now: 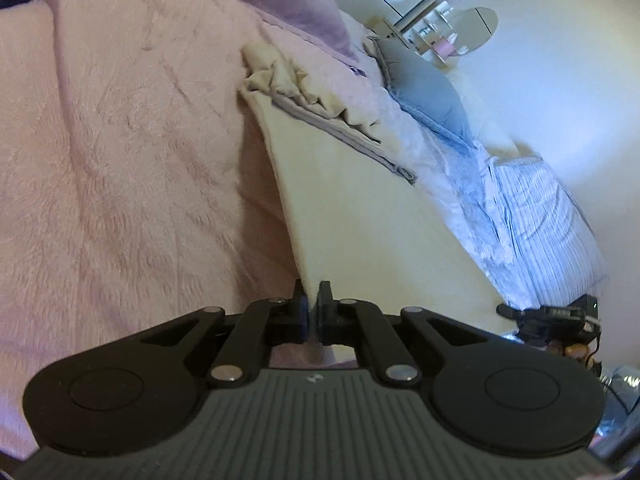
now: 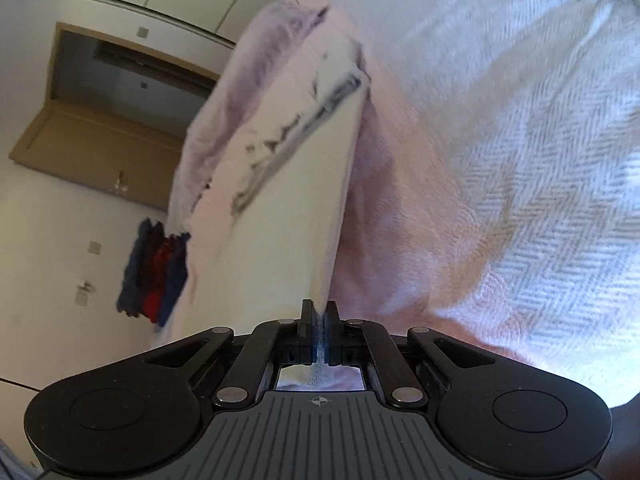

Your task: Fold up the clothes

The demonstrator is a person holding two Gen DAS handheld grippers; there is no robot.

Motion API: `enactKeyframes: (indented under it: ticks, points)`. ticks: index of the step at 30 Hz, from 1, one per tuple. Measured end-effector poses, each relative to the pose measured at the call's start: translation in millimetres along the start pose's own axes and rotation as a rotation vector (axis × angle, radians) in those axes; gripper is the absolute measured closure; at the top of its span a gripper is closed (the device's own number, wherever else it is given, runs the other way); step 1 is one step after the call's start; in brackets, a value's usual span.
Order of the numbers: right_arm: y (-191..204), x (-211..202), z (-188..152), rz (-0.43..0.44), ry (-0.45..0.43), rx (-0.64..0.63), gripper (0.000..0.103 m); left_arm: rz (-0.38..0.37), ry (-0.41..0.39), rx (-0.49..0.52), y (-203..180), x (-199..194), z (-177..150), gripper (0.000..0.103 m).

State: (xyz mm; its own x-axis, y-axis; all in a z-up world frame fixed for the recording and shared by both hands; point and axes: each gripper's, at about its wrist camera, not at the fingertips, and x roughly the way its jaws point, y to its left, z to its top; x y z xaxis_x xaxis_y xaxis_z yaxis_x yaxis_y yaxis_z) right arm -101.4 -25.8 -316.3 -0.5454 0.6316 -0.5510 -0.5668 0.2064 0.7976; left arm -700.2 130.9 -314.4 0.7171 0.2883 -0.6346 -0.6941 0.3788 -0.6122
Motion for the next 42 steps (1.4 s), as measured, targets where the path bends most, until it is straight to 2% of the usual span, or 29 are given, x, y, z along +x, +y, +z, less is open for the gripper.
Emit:
enactKeyframes:
  ticks: [5,11,14,17,21,25,28,31,33,35,36,37,39,42]
  points:
    - [-1,-21,-32,-0.018,0.053,0.033,0.102,0.015,0.029,-0.058,-8,-31,-35,0.101]
    - [-14,-48,-80,-0.067,0.102,0.187,0.102,0.076,0.077,-0.179,-20,-60,-82,0.101]
    - [-5,-54,-79,-0.07,0.11,0.219,0.102,0.087,0.057,-0.217,-25,-70,-79,0.101]
    - [14,-56,-58,-0.051,0.095,0.207,0.102,0.056,0.005,-0.205,-33,-73,-46,0.101]
    - [44,-43,-2,-0.042,0.061,0.16,0.102,-0.006,-0.075,-0.208,-36,-62,13,0.1]
    - [62,-13,64,-0.018,-0.002,0.142,0.102,-0.068,-0.125,-0.221,-26,-22,81,0.1]
    - [61,30,117,-0.035,-0.035,0.154,0.102,-0.086,-0.114,-0.253,-7,22,133,0.1]
    - [50,76,164,-0.106,-0.068,0.206,0.102,-0.046,-0.085,-0.289,19,71,179,0.099]
    - [37,106,187,-0.131,-0.092,0.298,0.101,0.002,-0.076,-0.328,38,95,200,0.098]
    - [26,130,202,-0.167,-0.107,0.364,0.086,0.053,-0.068,-0.371,57,117,219,0.091]
    - [25,134,206,-0.202,-0.125,0.359,0.068,0.071,-0.062,-0.387,67,122,225,0.079]
    - [25,137,208,-0.24,-0.149,0.334,0.057,0.083,-0.056,-0.392,74,123,229,0.076]
    - [28,133,206,-0.288,-0.189,0.254,0.056,0.113,-0.042,-0.351,81,127,234,0.076]
    - [34,129,193,-0.328,-0.182,0.109,0.056,0.142,0.035,-0.22,77,134,236,0.076]
